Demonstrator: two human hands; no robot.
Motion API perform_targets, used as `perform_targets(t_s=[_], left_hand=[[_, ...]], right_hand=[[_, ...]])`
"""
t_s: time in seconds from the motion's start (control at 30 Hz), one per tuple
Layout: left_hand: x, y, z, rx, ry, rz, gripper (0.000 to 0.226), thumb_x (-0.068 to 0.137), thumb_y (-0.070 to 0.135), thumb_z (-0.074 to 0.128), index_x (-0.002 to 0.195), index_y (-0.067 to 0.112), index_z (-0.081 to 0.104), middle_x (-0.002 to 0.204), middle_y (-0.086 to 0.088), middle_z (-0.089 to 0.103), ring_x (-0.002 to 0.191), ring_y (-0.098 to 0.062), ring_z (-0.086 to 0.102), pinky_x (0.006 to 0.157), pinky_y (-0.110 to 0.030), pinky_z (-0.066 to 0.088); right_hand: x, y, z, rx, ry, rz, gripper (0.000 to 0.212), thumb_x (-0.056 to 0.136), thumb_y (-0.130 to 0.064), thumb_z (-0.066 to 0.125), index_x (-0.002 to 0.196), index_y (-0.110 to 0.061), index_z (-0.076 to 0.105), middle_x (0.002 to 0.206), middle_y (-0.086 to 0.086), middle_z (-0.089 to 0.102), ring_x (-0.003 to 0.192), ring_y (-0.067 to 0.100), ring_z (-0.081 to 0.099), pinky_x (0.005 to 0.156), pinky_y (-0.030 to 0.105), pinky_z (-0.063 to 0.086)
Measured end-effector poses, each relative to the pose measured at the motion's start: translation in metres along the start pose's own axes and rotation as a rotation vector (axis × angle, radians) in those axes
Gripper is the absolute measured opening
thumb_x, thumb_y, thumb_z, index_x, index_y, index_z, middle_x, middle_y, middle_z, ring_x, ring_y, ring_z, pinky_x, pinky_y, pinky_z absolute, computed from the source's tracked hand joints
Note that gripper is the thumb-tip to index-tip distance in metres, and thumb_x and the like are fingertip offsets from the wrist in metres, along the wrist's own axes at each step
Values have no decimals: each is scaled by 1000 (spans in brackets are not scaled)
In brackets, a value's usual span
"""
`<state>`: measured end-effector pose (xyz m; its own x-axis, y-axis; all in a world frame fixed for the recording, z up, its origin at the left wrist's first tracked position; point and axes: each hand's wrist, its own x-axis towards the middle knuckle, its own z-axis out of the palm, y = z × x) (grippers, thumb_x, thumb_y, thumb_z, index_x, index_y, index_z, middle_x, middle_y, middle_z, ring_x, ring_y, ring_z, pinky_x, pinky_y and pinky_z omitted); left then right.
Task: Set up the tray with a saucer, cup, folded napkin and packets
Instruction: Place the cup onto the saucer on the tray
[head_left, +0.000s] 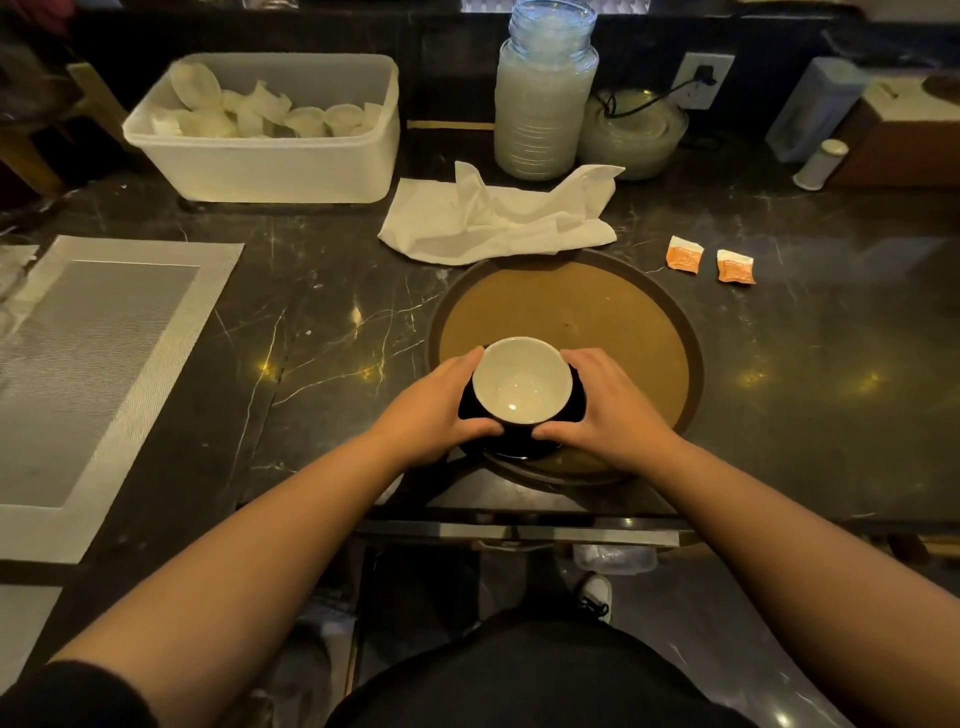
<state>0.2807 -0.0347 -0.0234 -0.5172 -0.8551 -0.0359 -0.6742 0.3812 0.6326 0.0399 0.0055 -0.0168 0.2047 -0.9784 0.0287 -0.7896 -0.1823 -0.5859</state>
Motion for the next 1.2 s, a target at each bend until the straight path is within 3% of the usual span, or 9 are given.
perform_targets(t_s=[0.17,0.67,0.9,1.07,1.2], left_hand=[[5,1,0,-4,-14,3,79,73,47,76,137,37,30,135,4,50,116,-13,51,90,-33,46],[3,-2,-2,20,2,-1,84,72,48,76,135,45,20,143,2,45,122,-15,47,88,-25,35],[2,-3,-4,-35,-11,10,80,69,57,69,133,49,23,139,5,48,108,6,37,78,-8,27],[3,-5,-3,-20,-18,23,79,71,52,72,133,48,23,140,3,47,110,4,38,79,-9,27],[3,-3,-4,-18,-25,27,79,73,50,73,133,46,22,141,2,47,118,-6,44,86,-21,32]], right_hand=[[2,1,-3,-3,2,0,90,67,-54,80,139,-21,39,137,2,47,124,16,43,104,38,40],[2,2,3,-33,13,-24,90,68,-58,77,140,-23,38,138,1,47,124,14,42,104,34,39],[3,1,6,-23,15,-13,91,68,-59,77,141,-23,36,139,1,45,126,14,41,103,33,38],[1,1,9,-15,35,-2,91,67,-59,77,141,-24,35,140,0,45,126,13,41,102,32,38],[-1,-1,9,-15,40,-4,91,69,-59,76,142,-24,35,142,0,44,128,15,41,104,34,38]])
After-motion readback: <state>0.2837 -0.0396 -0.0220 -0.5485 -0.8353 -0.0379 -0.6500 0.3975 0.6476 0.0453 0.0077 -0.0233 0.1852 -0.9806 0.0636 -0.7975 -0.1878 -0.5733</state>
